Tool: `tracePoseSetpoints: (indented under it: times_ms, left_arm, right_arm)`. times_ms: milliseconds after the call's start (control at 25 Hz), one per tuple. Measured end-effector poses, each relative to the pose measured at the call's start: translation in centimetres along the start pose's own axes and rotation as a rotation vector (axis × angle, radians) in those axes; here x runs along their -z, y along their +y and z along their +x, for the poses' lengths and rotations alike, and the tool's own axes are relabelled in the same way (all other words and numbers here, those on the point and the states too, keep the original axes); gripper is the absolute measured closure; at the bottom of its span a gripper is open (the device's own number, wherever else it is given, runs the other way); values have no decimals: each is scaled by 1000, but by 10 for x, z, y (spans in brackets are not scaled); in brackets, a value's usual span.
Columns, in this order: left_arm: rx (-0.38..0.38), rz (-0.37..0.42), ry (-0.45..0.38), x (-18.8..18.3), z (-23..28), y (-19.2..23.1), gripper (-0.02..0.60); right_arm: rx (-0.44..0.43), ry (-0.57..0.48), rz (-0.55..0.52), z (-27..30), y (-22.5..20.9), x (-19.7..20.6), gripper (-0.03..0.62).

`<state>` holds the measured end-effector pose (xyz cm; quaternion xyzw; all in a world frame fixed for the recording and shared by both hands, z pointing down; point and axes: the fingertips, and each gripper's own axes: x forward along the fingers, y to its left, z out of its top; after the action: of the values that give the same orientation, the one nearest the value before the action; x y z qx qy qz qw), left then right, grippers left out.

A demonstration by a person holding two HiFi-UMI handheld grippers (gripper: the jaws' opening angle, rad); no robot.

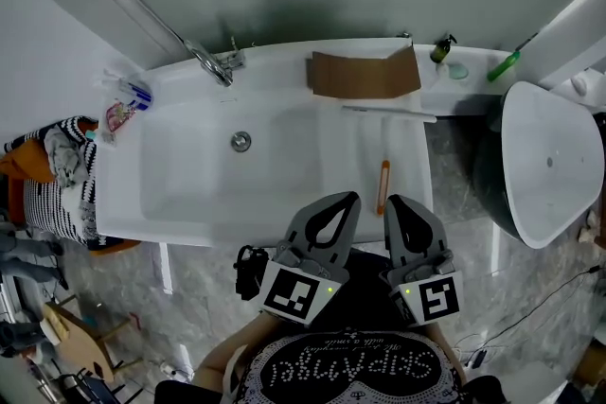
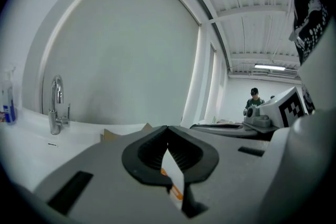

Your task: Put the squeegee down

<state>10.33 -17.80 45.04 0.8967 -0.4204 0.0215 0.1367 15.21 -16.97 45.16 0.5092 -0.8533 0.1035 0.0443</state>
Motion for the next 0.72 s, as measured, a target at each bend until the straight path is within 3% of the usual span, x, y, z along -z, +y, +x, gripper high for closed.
tracePoseSetpoints:
  times_ms: [200,720]
  left_arm:
    - [15,25,-3,-1,-1,-5,577]
    - [27,33,4,0,1,-7,575]
  right_arm:
    - [-32,10,-4,1,6,1,574]
    - [-10,4,4,1,1,1,574]
